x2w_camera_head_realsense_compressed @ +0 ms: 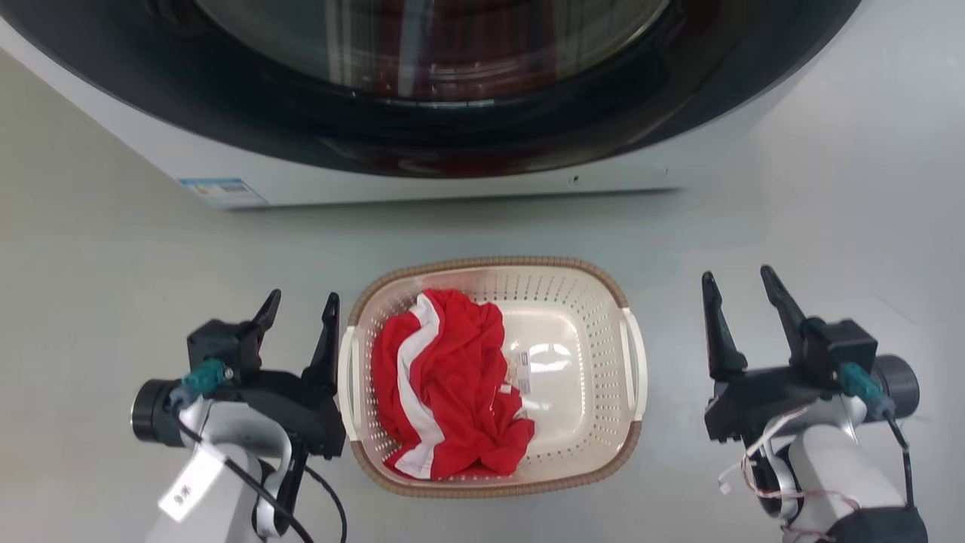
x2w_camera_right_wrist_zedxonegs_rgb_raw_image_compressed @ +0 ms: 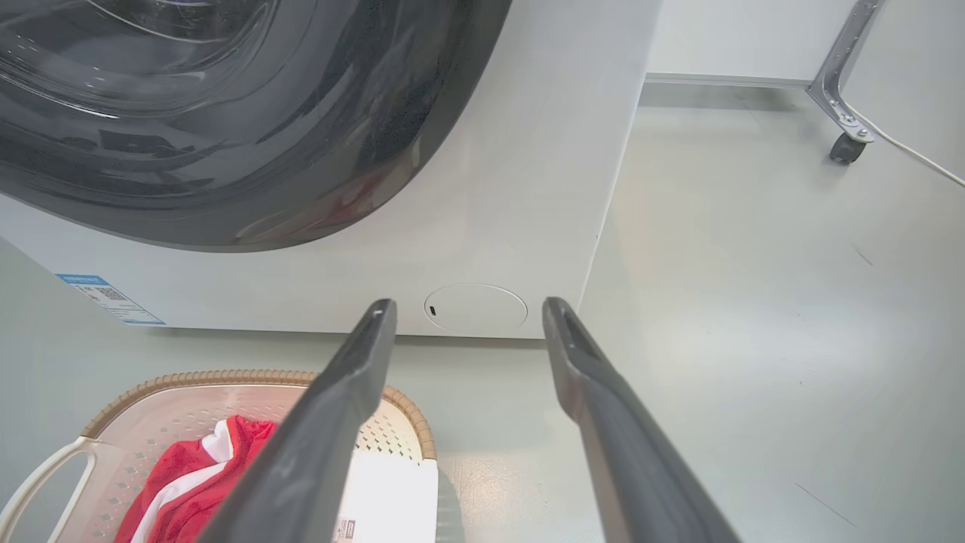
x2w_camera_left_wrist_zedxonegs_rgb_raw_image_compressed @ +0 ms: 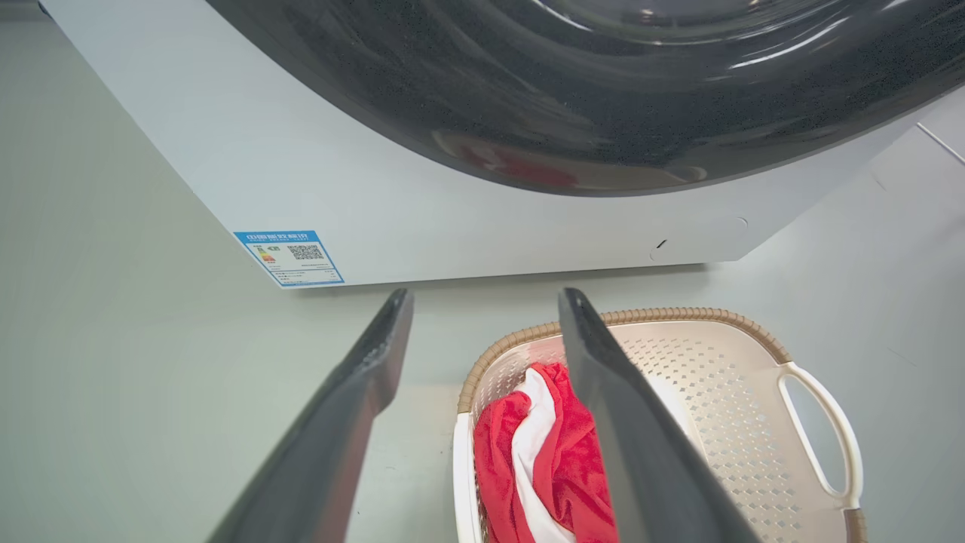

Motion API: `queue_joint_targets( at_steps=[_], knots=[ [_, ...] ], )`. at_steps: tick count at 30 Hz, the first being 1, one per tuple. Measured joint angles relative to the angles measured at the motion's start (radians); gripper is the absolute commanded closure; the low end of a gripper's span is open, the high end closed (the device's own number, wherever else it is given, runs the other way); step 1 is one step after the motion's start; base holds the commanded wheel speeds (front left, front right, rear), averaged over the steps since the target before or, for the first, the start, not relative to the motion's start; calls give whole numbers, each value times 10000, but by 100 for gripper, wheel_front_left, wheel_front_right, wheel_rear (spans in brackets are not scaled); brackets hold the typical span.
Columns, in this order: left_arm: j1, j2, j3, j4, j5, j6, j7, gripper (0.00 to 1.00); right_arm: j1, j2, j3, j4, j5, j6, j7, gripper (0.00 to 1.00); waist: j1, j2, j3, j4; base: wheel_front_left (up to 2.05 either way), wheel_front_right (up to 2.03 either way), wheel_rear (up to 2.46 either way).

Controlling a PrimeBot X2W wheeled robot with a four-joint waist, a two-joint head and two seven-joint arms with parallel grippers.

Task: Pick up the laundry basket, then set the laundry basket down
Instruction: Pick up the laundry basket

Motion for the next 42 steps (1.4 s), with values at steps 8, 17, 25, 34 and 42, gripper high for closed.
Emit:
queue_joint_targets(
  at_steps=[8,17,25,34,42],
  knots=[
    [-1269,-132,4,1133,-410,-514,441,0,-1369,100,173,884,-75,128,332,0,1,0,1265,15,0,0,0],
    [-2211,-268,-117,2414,-500,-1047,692,0,-2208,301,541,1935,-240,395,445,0,1,1,2400,16,0,0,0],
    [-2583,-276,-242,3555,-617,-1319,788,0,-2598,500,775,2824,-316,562,485,0,1,0,3128,-18,0,0,0],
    [-2944,-332,-385,4345,-775,-1415,786,0,-2802,616,888,3452,-291,619,449,0,0,0,3605,-61,0,0,0],
    [-3581,-430,-531,5068,-807,-1501,761,39,-3231,650,1083,4077,-261,796,395,90,0,0,3958,-4,0,0,0]
  ],
)
